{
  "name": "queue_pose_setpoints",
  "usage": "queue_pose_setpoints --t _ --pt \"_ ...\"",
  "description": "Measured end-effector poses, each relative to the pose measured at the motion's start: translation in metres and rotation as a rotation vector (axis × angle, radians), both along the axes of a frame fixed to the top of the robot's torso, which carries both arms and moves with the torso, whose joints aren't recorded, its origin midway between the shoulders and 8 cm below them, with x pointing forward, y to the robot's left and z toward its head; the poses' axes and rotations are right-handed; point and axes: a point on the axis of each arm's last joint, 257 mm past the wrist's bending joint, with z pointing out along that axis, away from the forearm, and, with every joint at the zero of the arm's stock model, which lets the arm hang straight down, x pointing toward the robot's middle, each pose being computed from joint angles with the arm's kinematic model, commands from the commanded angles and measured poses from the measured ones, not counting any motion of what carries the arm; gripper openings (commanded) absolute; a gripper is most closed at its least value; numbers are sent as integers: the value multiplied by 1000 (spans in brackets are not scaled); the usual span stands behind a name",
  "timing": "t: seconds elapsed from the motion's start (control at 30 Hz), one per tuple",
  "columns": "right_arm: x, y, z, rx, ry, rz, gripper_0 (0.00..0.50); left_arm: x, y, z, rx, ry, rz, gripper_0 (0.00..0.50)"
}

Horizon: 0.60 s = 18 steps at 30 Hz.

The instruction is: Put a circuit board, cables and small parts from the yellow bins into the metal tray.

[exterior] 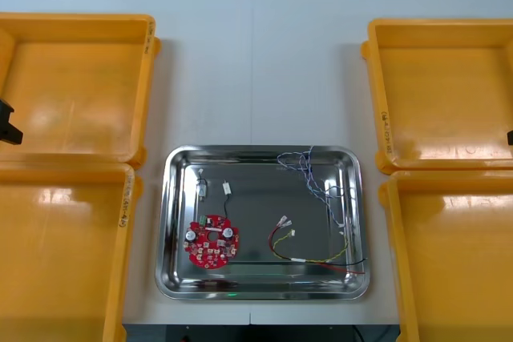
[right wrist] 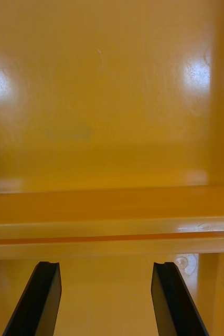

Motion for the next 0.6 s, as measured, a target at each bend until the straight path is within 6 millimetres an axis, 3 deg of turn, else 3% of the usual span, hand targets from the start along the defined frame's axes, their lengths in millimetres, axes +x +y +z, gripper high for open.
queue_pose_setpoints --t 0.6 --pt "0 0 0 0 0 0 500 0 0 0 0 0 0 500"
